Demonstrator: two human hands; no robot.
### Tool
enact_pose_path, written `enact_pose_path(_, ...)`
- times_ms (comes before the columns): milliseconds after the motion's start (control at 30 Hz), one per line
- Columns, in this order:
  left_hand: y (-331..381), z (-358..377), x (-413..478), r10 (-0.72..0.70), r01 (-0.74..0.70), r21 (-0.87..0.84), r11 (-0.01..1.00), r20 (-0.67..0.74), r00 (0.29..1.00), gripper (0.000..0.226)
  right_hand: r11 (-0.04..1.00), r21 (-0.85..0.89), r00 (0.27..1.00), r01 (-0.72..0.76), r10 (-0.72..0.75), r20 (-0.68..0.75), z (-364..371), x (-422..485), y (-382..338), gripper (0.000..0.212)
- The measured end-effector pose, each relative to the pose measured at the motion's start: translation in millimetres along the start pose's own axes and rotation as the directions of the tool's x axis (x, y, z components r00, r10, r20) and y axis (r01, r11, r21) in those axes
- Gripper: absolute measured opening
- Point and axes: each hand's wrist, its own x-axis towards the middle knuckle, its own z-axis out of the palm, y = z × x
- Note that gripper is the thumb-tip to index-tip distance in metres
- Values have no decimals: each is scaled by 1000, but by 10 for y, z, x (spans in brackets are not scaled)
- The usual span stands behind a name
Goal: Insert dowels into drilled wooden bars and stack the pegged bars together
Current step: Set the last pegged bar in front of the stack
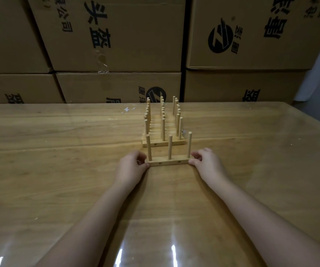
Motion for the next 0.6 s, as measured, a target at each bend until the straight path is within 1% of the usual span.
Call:
enact_pose_path(100,36,10,212,9,-8,31,999,-21,1000,14,1000,19,1000,-22,22,-8,70,198,-23,26)
enact_pose_path(233,-7,77,402,14,-13,13,1000,-104,994,6,995,84,998,-49,53,-42,190,417,-21,14)
enact_pose_path(367,-61,148,502,-17,8,-50,999,-190,982,12,971,218,991,-102,119,-67,232,517,39,17)
enact_pose_path(533,-88,173,567,-96,66,-145,987,-212,973,17,954,272,981,-127,162,-109,266,537,36,16)
enact_pose_path(600,-97,188,585,-96,61,-163,985,-218,971,18,948,286,978,-137,175,-110,265,530,27,15)
